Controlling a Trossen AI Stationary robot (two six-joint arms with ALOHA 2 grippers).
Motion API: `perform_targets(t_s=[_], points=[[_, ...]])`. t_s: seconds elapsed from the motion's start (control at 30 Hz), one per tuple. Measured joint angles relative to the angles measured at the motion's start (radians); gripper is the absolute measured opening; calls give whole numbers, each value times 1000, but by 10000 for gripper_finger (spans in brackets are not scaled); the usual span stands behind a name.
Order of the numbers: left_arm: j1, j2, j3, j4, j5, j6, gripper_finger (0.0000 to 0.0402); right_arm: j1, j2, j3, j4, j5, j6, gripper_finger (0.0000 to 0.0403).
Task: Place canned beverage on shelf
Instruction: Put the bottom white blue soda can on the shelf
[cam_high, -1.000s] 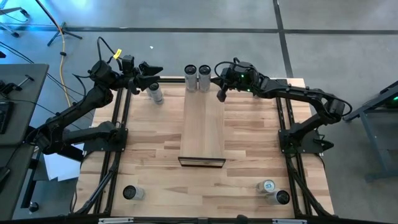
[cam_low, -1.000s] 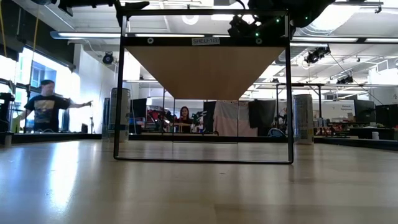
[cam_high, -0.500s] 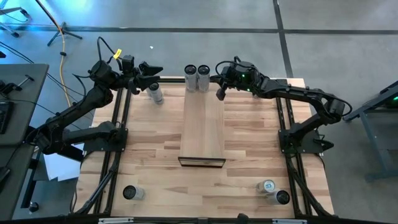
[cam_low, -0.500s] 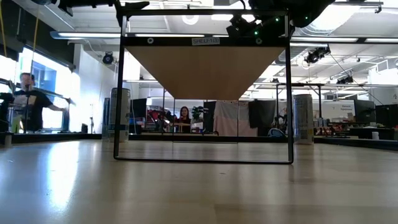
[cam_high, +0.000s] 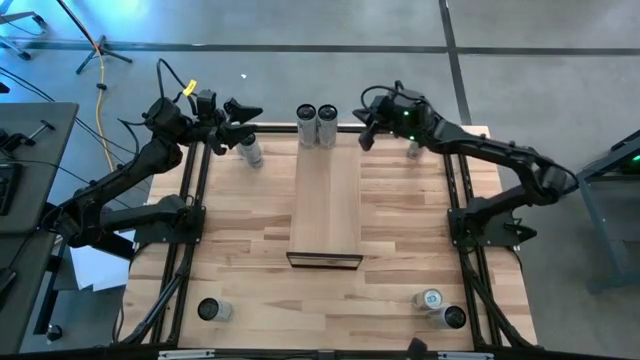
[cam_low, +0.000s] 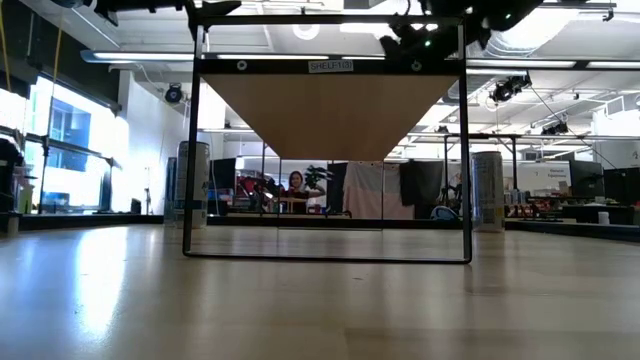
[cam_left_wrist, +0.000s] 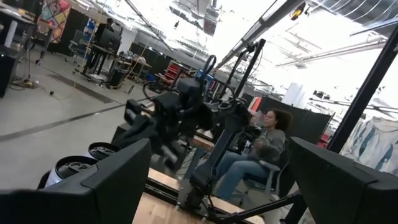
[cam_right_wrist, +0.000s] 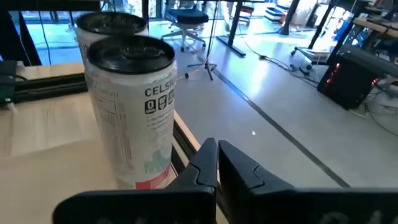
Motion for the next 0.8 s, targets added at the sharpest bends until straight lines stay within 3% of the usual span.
perform_targets(t_s=[0.13, 0.43, 0.8], points=[[2, 0, 0, 0, 0, 1, 347, -14, -73, 0, -61, -24, 70, 0], [2, 0, 0, -29, 0, 101, 347, 5, -151, 0, 9, -249, 342, 0], [2, 0, 0, -215, 0, 157, 347, 68, -151, 0, 36, -188, 519, 0]])
